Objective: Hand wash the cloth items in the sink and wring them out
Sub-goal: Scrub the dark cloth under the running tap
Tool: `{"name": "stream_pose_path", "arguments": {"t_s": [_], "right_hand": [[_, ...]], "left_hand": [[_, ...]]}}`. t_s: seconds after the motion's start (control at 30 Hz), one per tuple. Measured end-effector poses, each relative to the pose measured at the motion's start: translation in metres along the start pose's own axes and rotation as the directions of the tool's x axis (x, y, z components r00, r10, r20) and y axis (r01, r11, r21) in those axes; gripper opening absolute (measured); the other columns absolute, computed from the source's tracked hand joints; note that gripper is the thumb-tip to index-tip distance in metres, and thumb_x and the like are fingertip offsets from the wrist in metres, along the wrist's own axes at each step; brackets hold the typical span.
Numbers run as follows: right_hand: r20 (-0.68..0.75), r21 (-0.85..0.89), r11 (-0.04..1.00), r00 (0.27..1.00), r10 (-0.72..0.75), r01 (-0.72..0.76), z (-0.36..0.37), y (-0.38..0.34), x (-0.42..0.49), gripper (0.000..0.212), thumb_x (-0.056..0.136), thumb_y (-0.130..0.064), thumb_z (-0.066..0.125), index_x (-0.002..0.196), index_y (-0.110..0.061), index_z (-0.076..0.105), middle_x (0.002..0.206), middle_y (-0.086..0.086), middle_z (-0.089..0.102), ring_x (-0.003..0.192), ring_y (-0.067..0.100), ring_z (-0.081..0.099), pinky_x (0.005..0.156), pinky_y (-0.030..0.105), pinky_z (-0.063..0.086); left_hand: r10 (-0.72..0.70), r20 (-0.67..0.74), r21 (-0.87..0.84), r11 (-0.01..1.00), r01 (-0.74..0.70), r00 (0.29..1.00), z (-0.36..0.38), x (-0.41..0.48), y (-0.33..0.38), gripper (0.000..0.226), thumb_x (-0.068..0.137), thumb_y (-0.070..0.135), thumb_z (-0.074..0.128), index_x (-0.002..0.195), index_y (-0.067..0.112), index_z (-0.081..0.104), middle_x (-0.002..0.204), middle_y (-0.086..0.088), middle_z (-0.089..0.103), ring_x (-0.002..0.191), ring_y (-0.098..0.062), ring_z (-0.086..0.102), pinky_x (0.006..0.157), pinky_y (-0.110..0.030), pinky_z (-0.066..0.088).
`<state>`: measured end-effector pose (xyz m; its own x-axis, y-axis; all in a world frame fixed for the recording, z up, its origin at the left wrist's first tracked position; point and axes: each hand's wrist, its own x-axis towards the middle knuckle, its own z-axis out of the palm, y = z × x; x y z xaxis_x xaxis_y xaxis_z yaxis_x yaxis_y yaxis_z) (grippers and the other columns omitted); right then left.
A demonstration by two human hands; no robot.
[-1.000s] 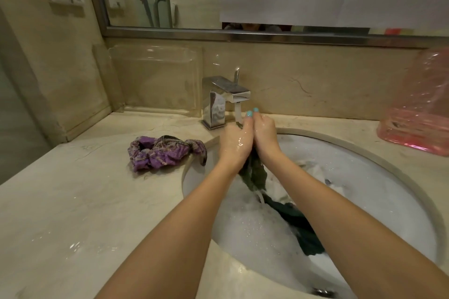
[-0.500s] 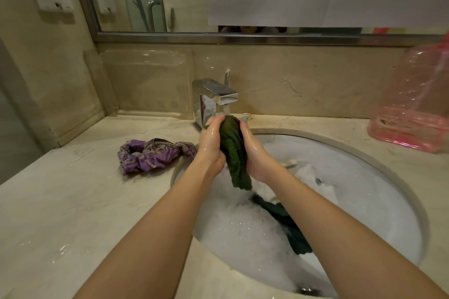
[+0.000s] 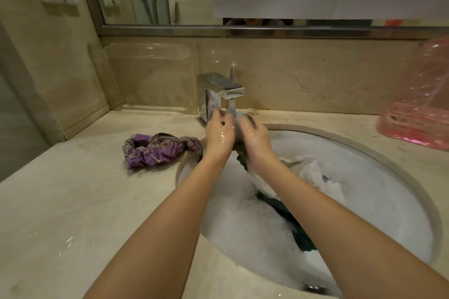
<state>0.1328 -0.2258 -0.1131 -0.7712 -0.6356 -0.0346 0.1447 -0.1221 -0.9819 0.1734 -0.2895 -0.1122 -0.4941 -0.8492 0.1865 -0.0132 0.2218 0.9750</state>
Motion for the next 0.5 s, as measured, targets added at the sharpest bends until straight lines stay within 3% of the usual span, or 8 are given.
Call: {"name": "stream_pose_path", "arguments": {"t_s": [0.13, 0.2, 0.33, 0.43, 0.5], "right_hand": [[0.012, -0.150, 0.968, 0.980, -0.200, 0.199, 0.017, 0.002, -0.004, 0.024, 0.100, -0.034, 0.049, 0.091, -0.021, 0.067, 0.087, -0.001, 0.070, 0.087, 0.015, 0.066, 0.076, 0.027, 0.053], [-0.042, -0.208, 0.967, 0.987, -0.158, 0.146, 0.015, -0.005, 0.004, 0.032, 0.101, -0.036, 0.045, 0.081, -0.022, 0.065, 0.082, -0.001, 0.068, 0.081, 0.014, 0.065, 0.070, 0.027, 0.052], [-0.114, -0.166, 0.986, 0.993, -0.036, 0.017, 0.003, -0.015, 0.018, 0.031, 0.103, -0.029, 0.042, 0.088, -0.012, 0.064, 0.089, 0.008, 0.067, 0.090, 0.026, 0.065, 0.079, 0.036, 0.051], [-0.020, -0.370, 0.901, 0.968, -0.250, 0.225, 0.002, -0.012, 0.003, 0.034, 0.102, -0.025, 0.042, 0.077, -0.015, 0.063, 0.080, 0.004, 0.064, 0.078, 0.016, 0.062, 0.071, 0.028, 0.047], [0.070, -0.419, 0.828, 0.923, -0.379, 0.373, 0.006, -0.015, -0.010, 0.035, 0.100, -0.022, 0.045, 0.074, -0.008, 0.066, 0.073, 0.005, 0.063, 0.070, 0.014, 0.059, 0.065, 0.027, 0.047]], "left_hand": [[-0.010, -0.089, -0.056, 0.998, 0.005, 0.996, -0.008, 0.003, -0.004, 0.030, 0.101, 0.034, 0.048, 0.075, 0.020, 0.056, 0.079, -0.002, 0.061, 0.080, -0.020, 0.058, 0.072, -0.034, 0.047], [-0.046, -0.018, -0.147, 0.988, 0.043, 0.999, -0.004, -0.004, 0.002, 0.028, 0.100, 0.033, 0.049, 0.081, 0.020, 0.064, 0.083, -0.005, 0.067, 0.084, -0.022, 0.063, 0.077, -0.036, 0.051], [-0.054, 0.112, -0.220, 0.972, 0.078, 0.992, 0.008, -0.023, 0.010, 0.015, 0.097, 0.030, 0.057, 0.087, 0.025, 0.066, 0.088, -0.002, 0.069, 0.089, -0.016, 0.066, 0.079, -0.029, 0.055], [-0.221, 0.171, -0.258, 0.931, 0.260, 0.960, -0.002, -0.017, 0.013, 0.022, 0.097, 0.035, 0.056, 0.103, 0.017, 0.067, 0.097, -0.009, 0.070, 0.090, -0.023, 0.068, 0.070, -0.031, 0.058], [-0.317, 0.142, -0.296, 0.890, 0.346, 0.938, -0.009, -0.011, 0.013, 0.026, 0.097, 0.033, 0.056, 0.111, 0.015, 0.067, 0.104, -0.013, 0.070, 0.093, -0.027, 0.068, 0.069, -0.035, 0.059]]}}
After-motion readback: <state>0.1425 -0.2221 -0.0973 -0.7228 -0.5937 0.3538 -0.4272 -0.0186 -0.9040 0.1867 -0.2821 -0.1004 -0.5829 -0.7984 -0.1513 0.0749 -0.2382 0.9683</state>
